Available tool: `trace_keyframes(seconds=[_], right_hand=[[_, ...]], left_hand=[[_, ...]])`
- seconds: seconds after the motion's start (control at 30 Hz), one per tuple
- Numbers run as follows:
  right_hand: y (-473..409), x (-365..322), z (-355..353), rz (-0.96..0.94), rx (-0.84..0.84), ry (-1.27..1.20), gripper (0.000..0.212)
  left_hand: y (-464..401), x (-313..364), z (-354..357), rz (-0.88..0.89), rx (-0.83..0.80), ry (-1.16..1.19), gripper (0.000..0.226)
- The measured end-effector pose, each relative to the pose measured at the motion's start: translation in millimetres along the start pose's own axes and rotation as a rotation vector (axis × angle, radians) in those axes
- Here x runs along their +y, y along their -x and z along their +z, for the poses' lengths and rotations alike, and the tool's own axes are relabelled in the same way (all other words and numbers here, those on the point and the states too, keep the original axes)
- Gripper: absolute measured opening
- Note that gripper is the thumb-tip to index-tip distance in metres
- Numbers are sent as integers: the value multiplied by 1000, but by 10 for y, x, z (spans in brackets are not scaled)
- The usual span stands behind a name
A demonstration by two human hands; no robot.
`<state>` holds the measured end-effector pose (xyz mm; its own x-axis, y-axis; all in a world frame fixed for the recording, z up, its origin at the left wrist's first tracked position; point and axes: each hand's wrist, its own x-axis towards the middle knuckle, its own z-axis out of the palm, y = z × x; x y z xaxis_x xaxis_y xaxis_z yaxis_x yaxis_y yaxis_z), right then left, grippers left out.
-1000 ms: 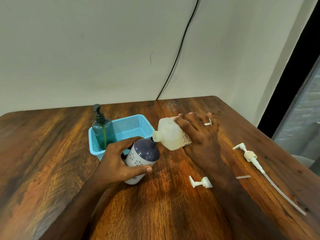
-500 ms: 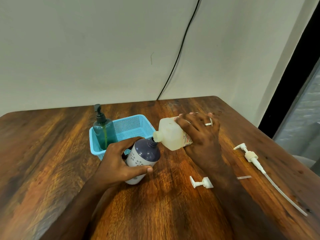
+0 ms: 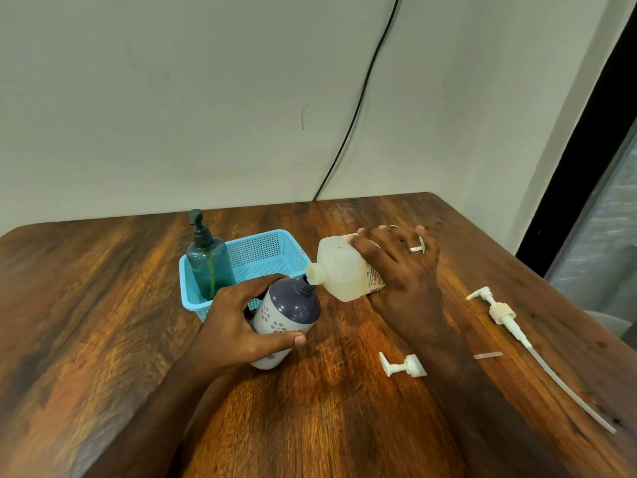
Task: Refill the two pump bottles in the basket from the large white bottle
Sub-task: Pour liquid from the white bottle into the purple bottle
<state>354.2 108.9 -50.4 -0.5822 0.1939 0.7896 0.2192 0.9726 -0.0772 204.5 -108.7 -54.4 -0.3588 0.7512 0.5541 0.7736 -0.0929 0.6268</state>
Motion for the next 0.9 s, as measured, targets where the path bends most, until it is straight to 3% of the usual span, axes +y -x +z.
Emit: trace_keyframes(seconds=[0.9], right_hand=[[-3, 11, 7, -5, -7, -3, 81]], left_hand=[[10, -4, 8, -17, 1, -13, 68]])
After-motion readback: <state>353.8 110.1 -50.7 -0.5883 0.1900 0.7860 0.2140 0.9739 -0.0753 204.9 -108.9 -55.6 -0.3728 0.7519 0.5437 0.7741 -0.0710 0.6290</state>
